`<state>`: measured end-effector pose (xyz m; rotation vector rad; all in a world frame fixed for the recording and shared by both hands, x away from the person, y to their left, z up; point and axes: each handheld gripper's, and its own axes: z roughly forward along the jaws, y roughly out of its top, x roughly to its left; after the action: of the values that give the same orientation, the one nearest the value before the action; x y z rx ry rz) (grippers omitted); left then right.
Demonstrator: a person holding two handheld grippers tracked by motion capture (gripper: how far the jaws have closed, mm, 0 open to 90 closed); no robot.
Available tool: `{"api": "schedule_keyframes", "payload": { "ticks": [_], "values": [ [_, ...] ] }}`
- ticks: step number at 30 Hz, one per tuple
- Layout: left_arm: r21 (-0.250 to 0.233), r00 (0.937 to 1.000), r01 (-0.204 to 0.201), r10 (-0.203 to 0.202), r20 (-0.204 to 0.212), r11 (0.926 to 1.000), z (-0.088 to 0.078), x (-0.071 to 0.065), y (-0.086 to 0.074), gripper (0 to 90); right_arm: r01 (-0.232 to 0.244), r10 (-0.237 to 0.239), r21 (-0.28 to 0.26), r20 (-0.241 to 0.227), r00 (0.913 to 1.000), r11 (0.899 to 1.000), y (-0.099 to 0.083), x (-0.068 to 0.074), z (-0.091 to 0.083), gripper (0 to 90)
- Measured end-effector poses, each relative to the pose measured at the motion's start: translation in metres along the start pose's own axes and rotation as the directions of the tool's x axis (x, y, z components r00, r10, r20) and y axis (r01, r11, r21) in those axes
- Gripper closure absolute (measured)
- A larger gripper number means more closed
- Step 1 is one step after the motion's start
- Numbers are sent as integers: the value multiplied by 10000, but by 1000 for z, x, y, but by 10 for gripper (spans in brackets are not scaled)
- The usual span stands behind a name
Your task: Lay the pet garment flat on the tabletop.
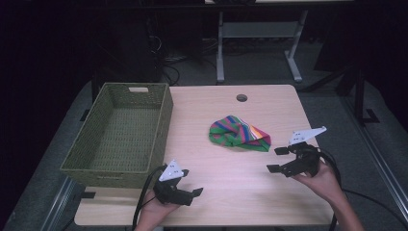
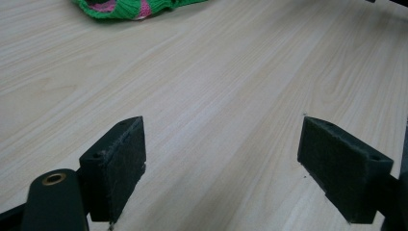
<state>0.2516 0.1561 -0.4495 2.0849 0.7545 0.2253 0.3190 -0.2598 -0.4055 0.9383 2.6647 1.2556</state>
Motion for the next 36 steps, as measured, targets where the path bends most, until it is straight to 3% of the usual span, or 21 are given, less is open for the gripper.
{"api": "schedule_keyframes", "payload": {
  "ticks": [8, 18, 25, 36],
  "values": [
    [10, 10000, -7, 7, 60, 10000, -1, 1, 0, 167, 241, -245, 389, 113, 9996, 9990, 22, -6, 7, 178],
    [-38, 10000, 62, -62, 19, 10000, -3, 3, 1, 166, 231, -229, 424, -44, 9997, 9988, 44, -13, 9, 176],
    [-110, 9999, 117, -117, 41, 9999, -3, 3, 1, 167, 399, -393, 677, -102, 9992, 9969, 60, -19, 19, 176],
    [-158, 9999, 129, -129, 31, 9998, -4, 4, 1, 166, 221, -213, 1233, -76, 9997, 9921, 82, -33, 37, 180]
  ]
}}
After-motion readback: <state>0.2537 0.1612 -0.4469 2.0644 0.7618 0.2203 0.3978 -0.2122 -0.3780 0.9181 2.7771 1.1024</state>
